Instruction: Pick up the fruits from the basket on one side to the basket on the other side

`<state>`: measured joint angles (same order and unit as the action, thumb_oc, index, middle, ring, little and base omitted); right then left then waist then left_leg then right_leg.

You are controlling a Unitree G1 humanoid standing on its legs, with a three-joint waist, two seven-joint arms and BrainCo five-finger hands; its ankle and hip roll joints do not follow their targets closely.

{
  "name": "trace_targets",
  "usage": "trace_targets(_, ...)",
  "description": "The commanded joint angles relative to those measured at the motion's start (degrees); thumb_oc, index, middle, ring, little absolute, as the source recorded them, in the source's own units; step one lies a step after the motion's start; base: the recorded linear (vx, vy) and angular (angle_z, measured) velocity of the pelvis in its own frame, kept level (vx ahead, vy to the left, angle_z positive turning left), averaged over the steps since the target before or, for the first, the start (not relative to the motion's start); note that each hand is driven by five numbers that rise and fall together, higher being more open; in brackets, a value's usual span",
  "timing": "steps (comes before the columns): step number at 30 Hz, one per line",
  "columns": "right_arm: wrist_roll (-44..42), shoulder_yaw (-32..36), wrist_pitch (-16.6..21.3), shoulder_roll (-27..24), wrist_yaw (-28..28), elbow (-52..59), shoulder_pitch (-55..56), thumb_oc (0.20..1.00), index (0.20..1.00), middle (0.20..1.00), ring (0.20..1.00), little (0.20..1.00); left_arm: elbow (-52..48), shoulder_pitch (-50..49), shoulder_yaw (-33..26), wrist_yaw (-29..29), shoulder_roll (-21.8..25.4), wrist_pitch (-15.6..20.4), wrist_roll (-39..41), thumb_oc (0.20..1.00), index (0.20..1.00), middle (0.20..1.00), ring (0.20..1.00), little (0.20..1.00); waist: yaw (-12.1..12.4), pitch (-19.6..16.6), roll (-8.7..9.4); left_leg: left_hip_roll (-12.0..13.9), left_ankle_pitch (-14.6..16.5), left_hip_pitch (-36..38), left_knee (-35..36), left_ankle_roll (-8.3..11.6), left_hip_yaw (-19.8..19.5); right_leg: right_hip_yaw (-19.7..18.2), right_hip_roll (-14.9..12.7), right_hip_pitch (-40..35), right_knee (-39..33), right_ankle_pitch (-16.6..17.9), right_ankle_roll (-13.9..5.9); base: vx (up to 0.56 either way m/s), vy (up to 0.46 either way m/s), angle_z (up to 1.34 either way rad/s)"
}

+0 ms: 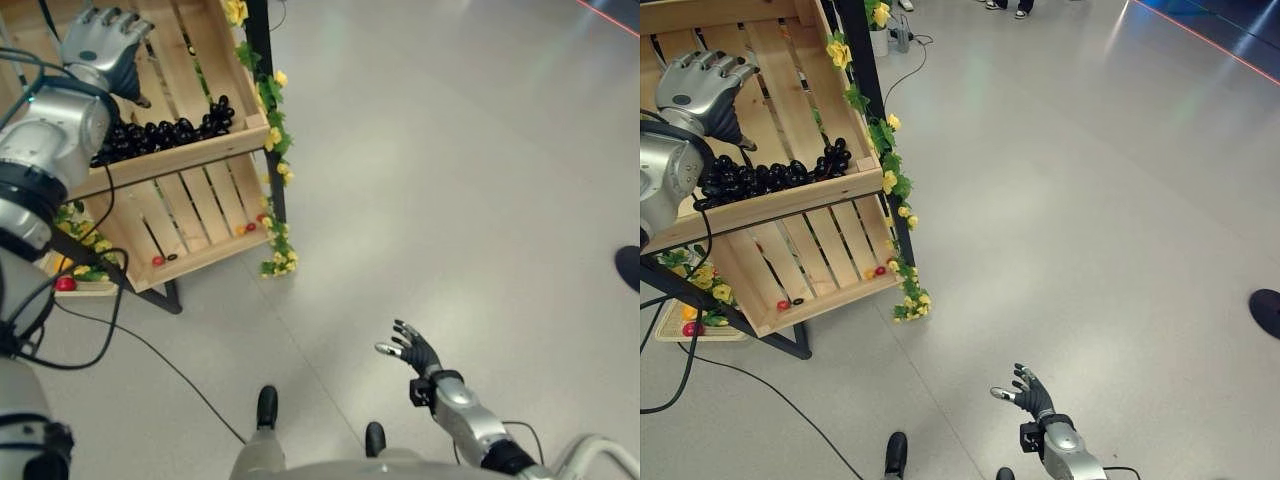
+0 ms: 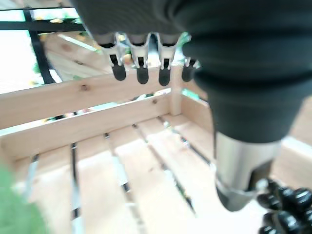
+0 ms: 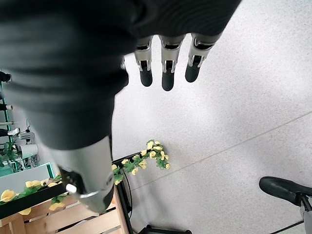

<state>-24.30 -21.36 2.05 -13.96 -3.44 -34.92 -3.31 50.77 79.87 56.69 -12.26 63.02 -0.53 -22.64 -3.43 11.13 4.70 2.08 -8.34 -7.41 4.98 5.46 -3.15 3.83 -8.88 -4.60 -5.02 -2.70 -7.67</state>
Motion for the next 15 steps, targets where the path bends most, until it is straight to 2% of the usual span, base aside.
trace_targets(1, -0.2, 1.4, 1.0, -0.1, 0.7, 2.9, -0.8, 1.000, 1.000, 1.000, 1.000, 1.000, -0.1, -0.2, -11.2, -4.4, 1.4, 2.0, 14.2, 1.000, 1.000, 1.000, 1.000, 1.000, 1.7, -1.2, -1.56, -1.2, 9.7, 6.3, 0.0, -3.71, 0.9, -0.4, -4.9, 3.5, 5.2, 1.8, -5.89, -0.01, 0.039, 0.01)
trace_targets(2, -0.2, 1.3, 1.0, -0.2, 0.7, 2.9, -0.8, 1.000, 1.000, 1.000, 1.000, 1.000, -0.2, -0.5, -11.5, -4.4, 1.4, 2.0, 14.2, 1.000, 1.000, 1.000, 1.000, 1.000, 1.6, -1.2, -1.65, -1.2, 9.7, 6.3, 0.0, -3.71, 0.9, -0.4, -4.9, 3.5, 5.2, 1.8, -5.89, 0.00, 0.000, 0.00)
trace_targets(4, 0.4, 2.2, 0.8, 0.5, 0.5, 3.1, -0.4, 1.000, 1.000, 1.000, 1.000, 1.000, -8.1, -12.1, -26.0, -8.2, 2.0, 5.3, 25.5, 1.000, 1.000, 1.000, 1.000, 1.000, 2.6, -1.1, -1.06, -1.5, 9.7, 6.2, 0.0, -3.80, 0.6, -0.1, -5.0, 3.5, 5.3, 1.7, -5.78, -0.01, 0.016, -0.04)
trace_targets(5, 0.9, 3.6, 0.4, 1.8, 0.2, 3.0, 0.1, 1.000, 1.000, 1.000, 1.000, 1.000, -15.8, -22.3, -36.1, -9.2, 0.2, 8.6, 33.5, 1.000, 1.000, 1.000, 1.000, 1.000, 3.6, -1.0, -0.24, -1.6, 9.7, 6.2, 0.0, -3.85, 0.4, 0.3, -5.1, 3.5, 5.3, 1.6, -5.61, -0.01, 0.027, -0.10)
trace_targets(6, 1.0, 3.3, 0.4, 1.3, 0.2, 3.0, 0.2, 1.000, 1.000, 1.000, 1.000, 1.000, -16.7, -24.2, -37.8, -9.2, 0.3, 8.4, 33.4, 1.000, 1.000, 1.000, 1.000, 1.000, 3.3, -1.1, -0.66, -1.7, 9.8, 6.3, 0.0, -3.86, 0.5, 0.2, -5.1, 3.4, 5.4, 1.6, -5.63, 0.00, 0.019, -0.07)
trace_targets(7, 1.3, 3.7, 0.4, 1.4, 0.2, 2.8, 0.7, 1.000, 1.000, 1.000, 1.000, 1.000, -19.4, -29.6, -42.4, -9.0, -0.4, 9.2, 35.1, 1.000, 1.000, 1.000, 1.000, 1.000, 3.5, -1.3, -0.58, -1.7, 9.9, 6.4, 0.0, -3.88, 0.5, 0.2, -5.1, 3.4, 5.4, 1.5, -5.53, 0.00, 0.000, 0.00)
trace_targets(8, 1.4, 4.1, 0.3, 1.8, 0.3, 2.7, 0.7, 1.000, 1.000, 1.000, 1.000, 1.000, -22.3, -32.8, -44.6, -10.1, -2.8, 9.9, 37.3, 1.000, 1.000, 1.000, 1.000, 1.000, 3.6, -1.3, -0.27, -1.8, 10.0, 6.4, 0.0, -3.91, 0.4, 0.3, -5.1, 3.5, 5.5, 1.6, -5.41, 0.00, 0.027, 0.04)
trace_targets(9, 1.7, 5.1, 0.0, 2.0, 0.1, 2.7, 1.1, 1.000, 1.000, 1.000, 1.000, 1.000, -27.4, -39.4, -49.8, -8.3, -4.5, 12.5, 41.4, 1.000, 1.000, 1.000, 1.000, 1.000, 3.9, -1.4, -0.20, -1.8, 10.1, 6.5, 0.0, -3.95, 0.5, 0.2, -5.1, 3.4, 5.5, 1.5, -5.36, 0.01, 0.036, 0.04)
trace_targets(10, 2.0, 6.3, 0.1, 2.6, -0.2, 2.8, 1.7, 1.000, 1.000, 1.000, 1.000, 1.000, -34.5, -46.9, -54.7, -7.8, -10.3, 14.7, 46.7, 1.000, 1.000, 1.000, 1.000, 1.000, 4.4, -1.5, 0.44, -1.9, 10.2, 6.6, 0.0, -4.02, 0.3, 0.2, -5.2, 3.3, 5.5, 1.5, -5.14, 0.00, 0.000, 0.00)
trace_targets(11, 2.1, 6.1, 0.1, 2.3, -0.2, 2.8, 1.8, 1.000, 1.000, 1.000, 1.000, 1.000, -35.1, -47.8, -55.4, -7.9, -10.5, 14.5, 46.5, 1.000, 1.000, 1.000, 1.000, 1.000, 4.2, -1.6, 0.23, -1.9, 10.2, 6.6, 0.0, -4.03, 0.4, 0.2, -5.2, 3.3, 5.5, 1.5, -5.14, 0.00, 0.000, 0.00)
trace_targets(12, 2.5, 7.3, -0.3, 2.8, -0.2, 3.5, 2.0, 1.000, 1.000, 1.000, 1.000, 1.000, -40.4, -53.8, -58.3, -4.6, -15.4, 15.6, 51.7, 1.000, 1.000, 1.000, 1.000, 1.000, 4.5, -1.6, 0.63, -1.9, 10.3, 6.6, 0.0, -4.12, 0.3, 0.1, -5.1, 3.3, 5.6, 1.6, -5.02, 0.00, 0.000, 0.00)
trace_targets(13, 2.5, 7.1, -0.3, 2.7, -0.2, 3.6, 2.2, 1.000, 1.000, 1.000, 1.000, 1.000, -40.8, -54.4, -58.7, -4.6, -15.6, 15.4, 51.7, 1.000, 1.000, 1.000, 1.000, 1.000, 4.4, -1.7, 0.49, -1.9, 10.4, 6.7, 0.0, -4.12, 0.3, 0.1, -5.1, 3.2, 5.6, 1.6, -5.03, 0.00, 0.000, 0.00)
trace_targets(15, 3.1, 8.1, -0.5, 2.8, 0.0, 4.0, 2.4, 1.000, 1.000, 1.000, 1.000, 1.000, -46.6, -58.8, -59.7, -1.2, -20.4, 15.6, 54.1, 1.000, 1.000, 1.000, 1.000, 1.000, 4.6, -1.9, 0.83, -2.0, 10.4, 6.8, 0.0, -4.24, 0.2, 0.0, -5.0, 3.2, 5.6, 1.5, -4.87, 0.00, 0.000, 0.00)
